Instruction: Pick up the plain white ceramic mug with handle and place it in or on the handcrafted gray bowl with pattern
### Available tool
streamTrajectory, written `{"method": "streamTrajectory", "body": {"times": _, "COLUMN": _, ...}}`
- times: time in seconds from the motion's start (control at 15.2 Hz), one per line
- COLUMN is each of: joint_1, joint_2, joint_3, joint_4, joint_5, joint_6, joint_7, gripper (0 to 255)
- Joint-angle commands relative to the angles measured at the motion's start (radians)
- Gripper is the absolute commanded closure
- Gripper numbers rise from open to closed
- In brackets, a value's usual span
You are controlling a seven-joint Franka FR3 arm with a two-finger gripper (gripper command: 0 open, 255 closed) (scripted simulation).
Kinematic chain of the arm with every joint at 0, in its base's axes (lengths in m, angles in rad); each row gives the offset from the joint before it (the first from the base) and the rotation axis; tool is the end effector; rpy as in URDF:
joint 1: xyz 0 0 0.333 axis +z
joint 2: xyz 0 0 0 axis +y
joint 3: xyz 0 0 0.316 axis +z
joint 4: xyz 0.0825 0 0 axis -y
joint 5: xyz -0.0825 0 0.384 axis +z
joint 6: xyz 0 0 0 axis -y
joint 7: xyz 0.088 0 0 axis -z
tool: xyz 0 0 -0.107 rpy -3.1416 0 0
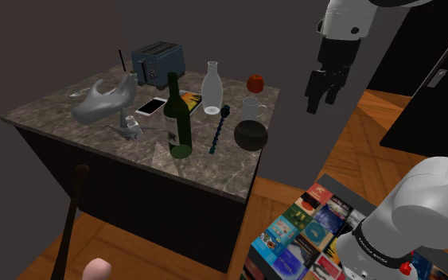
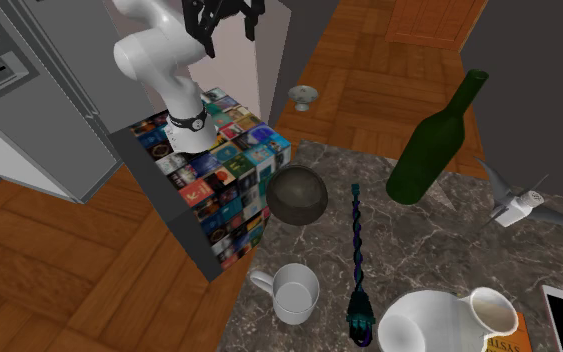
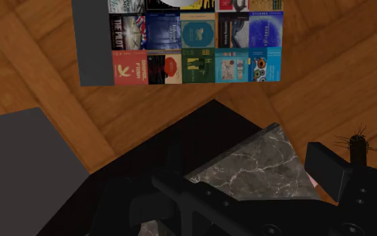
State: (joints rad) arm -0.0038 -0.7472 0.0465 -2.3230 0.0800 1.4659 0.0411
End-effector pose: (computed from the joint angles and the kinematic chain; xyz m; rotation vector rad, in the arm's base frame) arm 0.3054 0.0265 0.5852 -3.0923 0.0132 0.1735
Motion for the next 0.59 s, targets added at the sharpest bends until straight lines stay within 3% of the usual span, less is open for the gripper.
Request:
{"method": "streamTrajectory", "body": {"times": 0.0, "joint_1": 0.000, "joint_2": 0.000, "joint_3": 0.000, "joint_4": 0.000, "joint_5": 0.000, "joint_6": 0.000, "joint_7": 0.000, "gripper": 0}}
{"method": "streamTrajectory", "body": {"times": 0.53, "joint_1": -0.028, "joint_2": 0.222, "joint_3": -0.030, "joint_4": 0.014, "joint_5": -0.042, "joint_6": 0.248, "joint_7": -0.048, "gripper": 0}}
